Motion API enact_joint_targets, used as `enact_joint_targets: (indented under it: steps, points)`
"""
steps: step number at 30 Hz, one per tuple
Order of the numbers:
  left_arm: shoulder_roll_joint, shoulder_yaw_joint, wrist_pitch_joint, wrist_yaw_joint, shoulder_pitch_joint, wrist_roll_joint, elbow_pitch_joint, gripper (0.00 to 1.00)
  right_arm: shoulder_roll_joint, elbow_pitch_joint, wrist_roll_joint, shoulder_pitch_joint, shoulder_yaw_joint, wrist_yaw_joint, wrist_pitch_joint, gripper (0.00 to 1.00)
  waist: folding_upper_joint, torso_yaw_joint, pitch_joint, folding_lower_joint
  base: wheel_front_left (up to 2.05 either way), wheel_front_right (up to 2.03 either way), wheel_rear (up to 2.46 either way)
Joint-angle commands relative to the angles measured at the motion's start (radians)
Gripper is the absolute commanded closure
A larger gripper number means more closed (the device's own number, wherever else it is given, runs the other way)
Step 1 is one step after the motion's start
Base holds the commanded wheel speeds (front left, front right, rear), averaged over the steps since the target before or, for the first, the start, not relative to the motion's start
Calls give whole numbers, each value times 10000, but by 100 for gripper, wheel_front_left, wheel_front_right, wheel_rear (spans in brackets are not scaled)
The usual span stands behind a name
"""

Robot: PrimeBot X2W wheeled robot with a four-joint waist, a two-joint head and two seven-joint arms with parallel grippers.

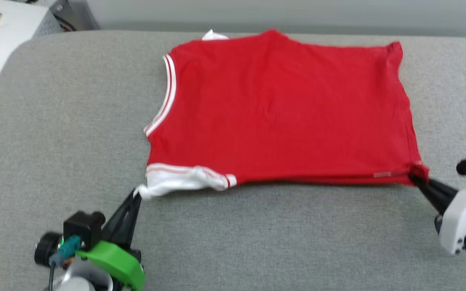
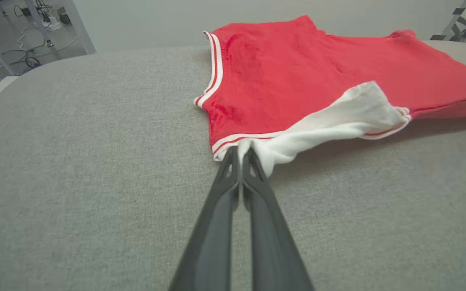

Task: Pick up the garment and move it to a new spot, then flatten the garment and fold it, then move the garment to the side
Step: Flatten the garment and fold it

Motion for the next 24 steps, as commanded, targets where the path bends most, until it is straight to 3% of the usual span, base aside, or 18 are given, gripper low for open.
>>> enact_joint_targets:
  steps: [1, 15, 24]
  points:
    - [-91, 42, -5, 147, 441, -263, -62, 100, -77, -14, 22, 447, -62, -7, -125, 100, -1, 154, -627, 1, 0, 0, 0]
    - [-135, -524, 921, 225, 3376, -1641, -738, 100, -78, -543, 74, 4173, -1357, -7, -69, 100, -1, 181, -1664, 1, 0, 0, 0]
    - [-8, -556, 921, 206, 2820, -1324, -856, 100, 287, -1037, -387, 4795, -2597, -7, 276, 100, -1, 140, -1554, 1, 0, 0, 0]
